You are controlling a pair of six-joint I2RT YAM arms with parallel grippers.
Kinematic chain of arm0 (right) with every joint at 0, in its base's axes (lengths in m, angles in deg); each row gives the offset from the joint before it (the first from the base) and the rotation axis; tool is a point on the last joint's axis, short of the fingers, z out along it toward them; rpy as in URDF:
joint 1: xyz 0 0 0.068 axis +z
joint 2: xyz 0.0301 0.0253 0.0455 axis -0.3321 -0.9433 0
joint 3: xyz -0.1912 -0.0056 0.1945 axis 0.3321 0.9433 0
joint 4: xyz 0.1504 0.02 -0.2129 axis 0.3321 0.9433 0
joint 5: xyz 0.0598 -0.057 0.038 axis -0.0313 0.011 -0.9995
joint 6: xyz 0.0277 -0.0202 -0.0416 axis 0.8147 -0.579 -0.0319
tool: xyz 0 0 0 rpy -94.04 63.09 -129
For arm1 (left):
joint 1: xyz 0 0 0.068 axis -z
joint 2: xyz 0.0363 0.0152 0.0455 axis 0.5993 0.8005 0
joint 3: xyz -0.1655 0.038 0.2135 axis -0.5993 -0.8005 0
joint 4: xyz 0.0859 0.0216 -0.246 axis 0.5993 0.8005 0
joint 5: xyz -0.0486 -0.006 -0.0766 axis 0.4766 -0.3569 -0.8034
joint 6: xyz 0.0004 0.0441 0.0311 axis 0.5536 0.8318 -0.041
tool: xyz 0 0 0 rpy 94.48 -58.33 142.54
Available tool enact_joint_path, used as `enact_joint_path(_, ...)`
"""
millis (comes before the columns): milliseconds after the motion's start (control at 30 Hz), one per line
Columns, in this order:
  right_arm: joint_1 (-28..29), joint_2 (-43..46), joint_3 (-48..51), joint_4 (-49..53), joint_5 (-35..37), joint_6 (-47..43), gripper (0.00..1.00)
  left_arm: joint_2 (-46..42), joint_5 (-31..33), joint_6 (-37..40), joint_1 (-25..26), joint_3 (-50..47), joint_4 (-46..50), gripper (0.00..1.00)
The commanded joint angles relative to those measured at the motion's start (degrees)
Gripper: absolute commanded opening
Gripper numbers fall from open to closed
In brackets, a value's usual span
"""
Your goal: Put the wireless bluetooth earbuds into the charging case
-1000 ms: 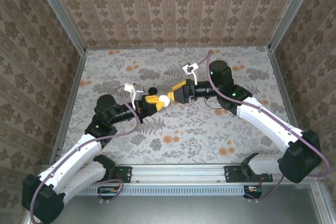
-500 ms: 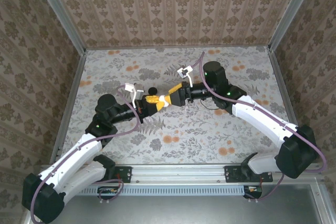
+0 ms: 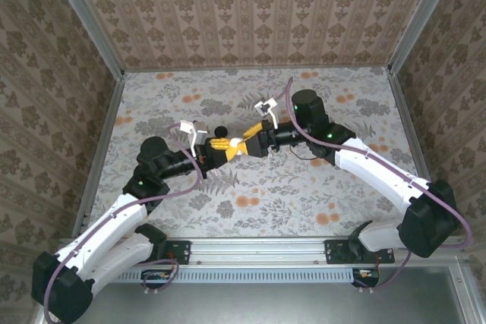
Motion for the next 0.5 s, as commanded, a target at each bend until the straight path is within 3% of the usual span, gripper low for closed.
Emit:
enact_joint_path(0,0.2,-1.7,-2.7,5.2,2.1,-2.5,0.77,-0.5,-1.5,-0.5,0.3,0.8,-2.2,0.0)
enact_joint_path(233,-0.8,-6.5,-8.2,10.3,8.1,-1.7,0.76,-0.7,-2.6,-0.7,0.4,1.1,-2.1,0.0)
enact_joint_path(467,-4.6,-10.4,-10.5,9.3,6.0,3.7,0.75,-0.5,-2.7,-0.4,0.4,1.1,-2.1,0.0)
